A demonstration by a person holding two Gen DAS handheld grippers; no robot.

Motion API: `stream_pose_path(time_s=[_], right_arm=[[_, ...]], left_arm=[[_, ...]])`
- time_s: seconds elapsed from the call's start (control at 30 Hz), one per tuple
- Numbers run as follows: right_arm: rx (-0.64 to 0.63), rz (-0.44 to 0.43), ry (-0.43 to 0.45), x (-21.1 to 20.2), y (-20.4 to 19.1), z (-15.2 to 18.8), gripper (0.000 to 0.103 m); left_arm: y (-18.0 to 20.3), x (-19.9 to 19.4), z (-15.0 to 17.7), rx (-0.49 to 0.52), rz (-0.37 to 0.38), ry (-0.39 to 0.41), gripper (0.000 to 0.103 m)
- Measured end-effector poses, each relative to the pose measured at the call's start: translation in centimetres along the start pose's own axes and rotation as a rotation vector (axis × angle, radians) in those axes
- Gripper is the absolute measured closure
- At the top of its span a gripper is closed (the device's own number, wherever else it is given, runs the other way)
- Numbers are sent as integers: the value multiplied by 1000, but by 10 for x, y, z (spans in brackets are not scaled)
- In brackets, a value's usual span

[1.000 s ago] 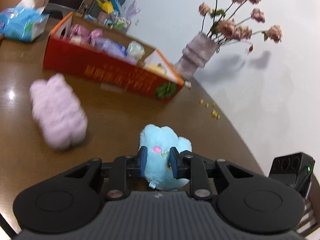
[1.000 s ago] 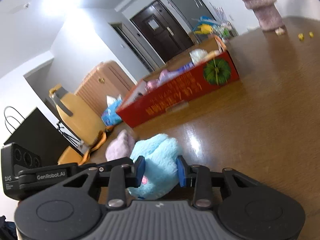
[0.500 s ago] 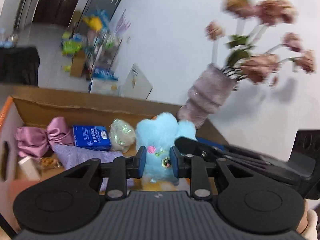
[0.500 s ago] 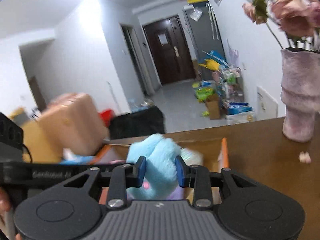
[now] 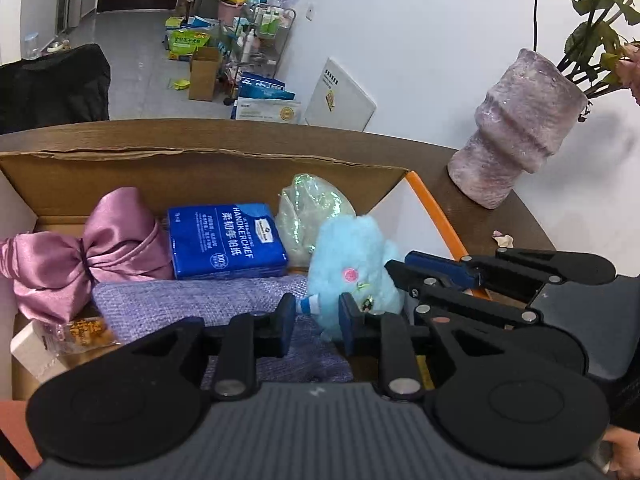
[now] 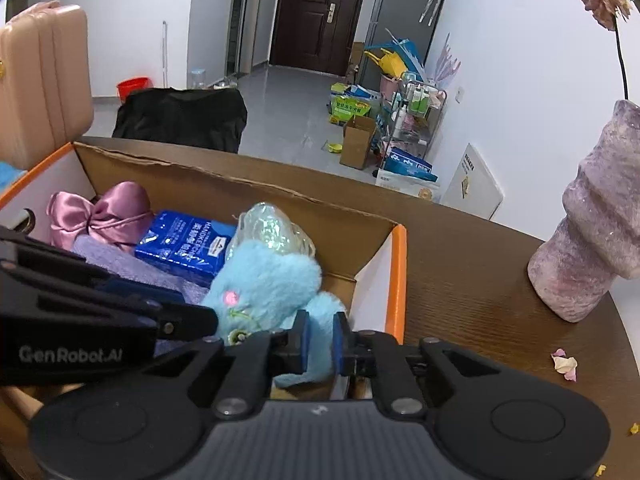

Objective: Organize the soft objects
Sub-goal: 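Open both tools to release the plush toy in the box, then withdraw both tools and reach toward the pink fluffy towel roll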

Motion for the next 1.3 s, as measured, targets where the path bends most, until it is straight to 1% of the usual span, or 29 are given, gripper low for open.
stream_pose_path(time_s=[0.07,0.1,0.17,0.3,0.37,0.4,0.5,0.6,0.77,0.83,0.87,0.9,0.93,0.97,1.0,1.03,1.1,1.13,1.17,1.2,1.27,1.3], right_arm=[[10,-2,-5,-4,5,2,91],[20,-15,-2,-12,11,5,91],[51,-41,16,-28,18,1,89],[69,-36,73,-77,32,-4,89],[74,-31,106,-108,37,-4,88],[77,-31,120,-123,40,-3,86],[90,-22,158,-164,48,-1,83],[111,-25,198,-202,49,6,80],[129,-62,258,-248,36,23,77],[135,-67,294,-264,27,31,71],[141,-68,315,-271,23,36,69],[149,-62,338,-278,19,42,65],[159,-53,367,-284,15,48,63],[171,-52,409,-292,11,57,61],[187,-58,459,-299,7,66,49],[204,-59,511,-306,4,75,32],[218,-48,602,-318,-3,96,15],[218,-39,630,-321,-8,106,15],[217,-30,637,-323,-12,115,15],[222,-29,639,-325,-15,122,15],[235,-43,647,-329,-21,135,14],[241,-49,653,-332,-23,140,14]], left_arm=[[1,-8,2,7,-19,11,80],[1,-16,1,22,-29,21,80],[0,-38,-1,57,-47,61,80],[-11,-101,-5,110,-128,151,79],[-18,-133,-3,145,-192,192,78],[-22,-147,-1,156,-223,205,78],[-33,-193,9,157,-309,244,78],[-36,-235,23,146,-356,293,78],[-33,-283,53,139,-399,364,78],[-30,-297,66,130,-403,393,76],[-28,-304,72,130,-405,410,73],[-28,-311,78,135,-402,435,69],[-26,-319,86,143,-400,477,55],[-25,-326,95,140,-407,522,39],[-25,-332,104,133,-412,562,33],[-25,-336,113,128,-413,593,27],[-26,-346,132,111,-408,648,23],[-26,-349,140,107,-406,672,18],[-25,-352,150,110,-415,692,16],[-24,-354,159,118,-425,701,16],[-21,-358,175,145,-428,711,7],[-21,-359,180,156,-429,706,7]])
Point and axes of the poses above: each gripper's, at about its wrist camera, not at the fingertips, and x roughly the way its jaws point, y to its right, z to its underside, the point moved 5 cm from there along x, roughly the way its jaws point, and after that the axes turned 1 degree about x, right-handed, at the moved point
